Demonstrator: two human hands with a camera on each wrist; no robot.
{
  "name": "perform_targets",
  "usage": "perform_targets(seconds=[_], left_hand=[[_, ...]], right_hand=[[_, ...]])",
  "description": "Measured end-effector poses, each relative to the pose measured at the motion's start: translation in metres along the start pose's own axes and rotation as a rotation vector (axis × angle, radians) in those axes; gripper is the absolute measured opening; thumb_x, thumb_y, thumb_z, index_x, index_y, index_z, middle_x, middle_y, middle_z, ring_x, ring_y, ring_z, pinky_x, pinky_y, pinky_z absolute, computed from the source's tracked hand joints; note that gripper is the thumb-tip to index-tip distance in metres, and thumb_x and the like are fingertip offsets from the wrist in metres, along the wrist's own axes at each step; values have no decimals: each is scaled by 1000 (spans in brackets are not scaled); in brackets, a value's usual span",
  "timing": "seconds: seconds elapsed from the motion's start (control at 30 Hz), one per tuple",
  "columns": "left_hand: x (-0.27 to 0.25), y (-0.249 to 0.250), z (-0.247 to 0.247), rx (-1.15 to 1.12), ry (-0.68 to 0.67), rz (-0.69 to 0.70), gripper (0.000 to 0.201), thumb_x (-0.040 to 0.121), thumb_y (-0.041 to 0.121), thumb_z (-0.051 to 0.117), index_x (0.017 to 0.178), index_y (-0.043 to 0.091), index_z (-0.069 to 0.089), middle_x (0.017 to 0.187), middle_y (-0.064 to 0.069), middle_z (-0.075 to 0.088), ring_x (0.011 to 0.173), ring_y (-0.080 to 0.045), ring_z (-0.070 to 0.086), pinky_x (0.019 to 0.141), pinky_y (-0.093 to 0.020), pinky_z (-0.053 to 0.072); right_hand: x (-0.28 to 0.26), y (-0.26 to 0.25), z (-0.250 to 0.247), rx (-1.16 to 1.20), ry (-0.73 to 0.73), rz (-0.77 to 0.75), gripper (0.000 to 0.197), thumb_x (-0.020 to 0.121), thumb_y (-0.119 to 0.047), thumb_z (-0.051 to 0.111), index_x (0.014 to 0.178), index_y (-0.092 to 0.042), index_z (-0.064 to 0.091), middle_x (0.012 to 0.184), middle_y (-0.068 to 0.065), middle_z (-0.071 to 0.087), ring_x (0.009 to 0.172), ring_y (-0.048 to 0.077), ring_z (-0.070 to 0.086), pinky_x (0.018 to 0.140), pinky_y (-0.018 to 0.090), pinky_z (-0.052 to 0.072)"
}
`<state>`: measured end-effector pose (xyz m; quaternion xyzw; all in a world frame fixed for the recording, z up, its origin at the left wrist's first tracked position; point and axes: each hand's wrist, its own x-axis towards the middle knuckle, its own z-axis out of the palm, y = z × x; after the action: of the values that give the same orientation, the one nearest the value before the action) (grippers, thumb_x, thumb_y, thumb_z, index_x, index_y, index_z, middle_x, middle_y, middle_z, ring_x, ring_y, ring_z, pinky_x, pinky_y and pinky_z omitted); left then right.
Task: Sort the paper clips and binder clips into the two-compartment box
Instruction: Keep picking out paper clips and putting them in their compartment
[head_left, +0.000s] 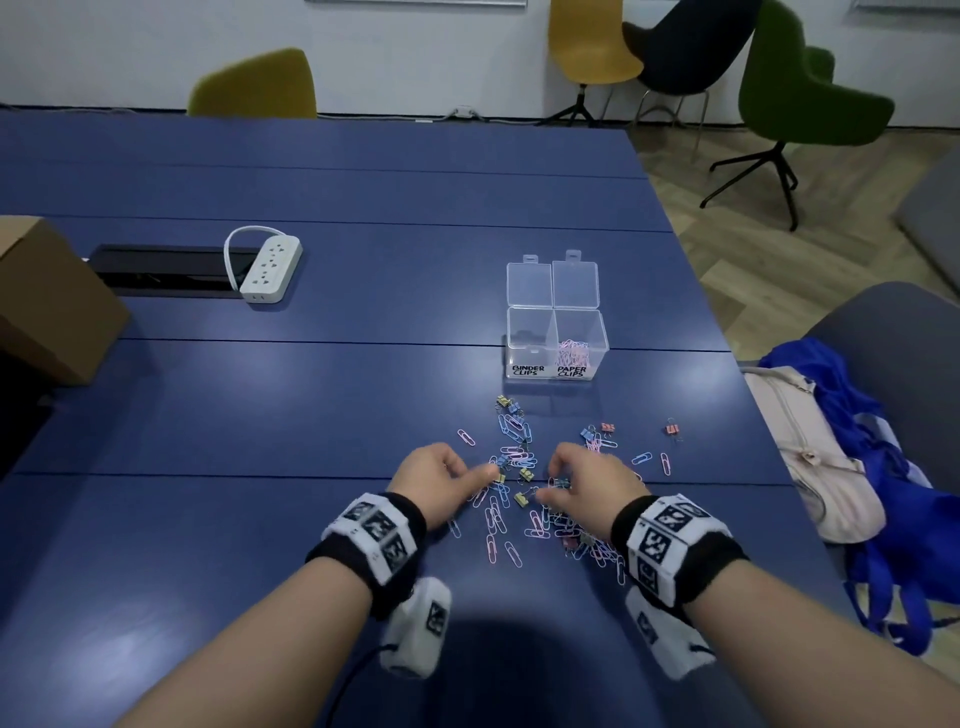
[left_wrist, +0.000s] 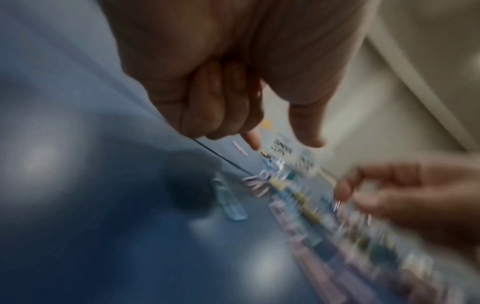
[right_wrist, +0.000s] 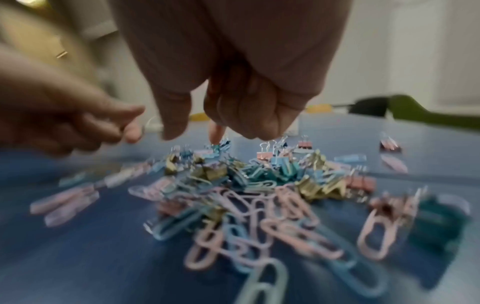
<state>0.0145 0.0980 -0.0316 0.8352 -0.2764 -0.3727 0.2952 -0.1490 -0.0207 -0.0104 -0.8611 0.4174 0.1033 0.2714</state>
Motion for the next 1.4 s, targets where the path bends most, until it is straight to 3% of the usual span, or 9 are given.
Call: perform_targets(seconds=[0.1,0.23,0.4,0.63,0.83,1.03,1.17,1.27,1.4], left_hand=[[-11,5,5,477,14,74,70,51,74,70,90,21,47,84,5,59,80,-20,59,65,-30,44],[-7,9,20,601,-6,84,66,66,63,69,107,17,45,103,-3,63,94,-26,62,73,-33,46],[2,16,29,545,-90,83,32,83,42,63,98,15,54,99,-6,65,91,-27,62,76,-35,47],[8,20,28,470,-150,118,18,85,33,61,74,21,53,80,-1,63,83,-23,62,76,-30,48],[6,10,5,-201,-274,0,23,93,25,55,74,15,51,62,-3,46,50,-13,43,57,-27,40],[1,21,2,-1007,-383,-175,14,94,3,50,80,2,55,73,-8,54,64,-16,56,53,-18,54],[2,32,9,-1164,-447,-111,7,85,-3,54,81,2,55,73,-11,59,64,-16,62,60,-22,58],[5,39,15,-1223,-516,-99,15,81,-8,57,91,2,62,72,-11,59,64,-17,63,61,-24,58],[10,52,22,-1170,-561,-146,19,70,-1,57,88,1,61,70,-9,54,61,-17,55,56,-23,54]], right_hand=[[-2,-4,3,-296,-68,-51,64,67,-61,69,112,-25,42,99,0,67,96,26,63,74,33,46],[4,-3,9,-353,-39,-78,53,77,-55,61,113,-22,42,102,4,67,96,29,64,77,35,48],[13,-6,12,-394,-2,-109,19,93,-22,45,109,-13,45,103,14,68,95,35,63,75,38,48],[20,-8,10,-436,-2,-112,21,91,-9,38,108,-8,49,104,14,67,96,35,63,68,35,39],[11,17,-14,331,37,66,19,96,-18,39,78,-16,43,72,1,48,61,18,47,54,28,34],[-7,55,-27,1599,-95,127,21,82,-3,28,66,-15,33,59,4,33,48,13,26,40,19,18],[-13,74,-33,1790,-131,-59,6,69,-9,45,68,-12,40,63,9,44,54,20,40,47,25,26],[-8,83,-36,1806,-202,-89,25,56,-16,62,65,-10,40,61,8,45,52,19,41,45,24,23],[7,91,-37,1492,-194,91,26,89,-13,47,64,-12,39,53,3,40,40,12,30,36,16,16]])
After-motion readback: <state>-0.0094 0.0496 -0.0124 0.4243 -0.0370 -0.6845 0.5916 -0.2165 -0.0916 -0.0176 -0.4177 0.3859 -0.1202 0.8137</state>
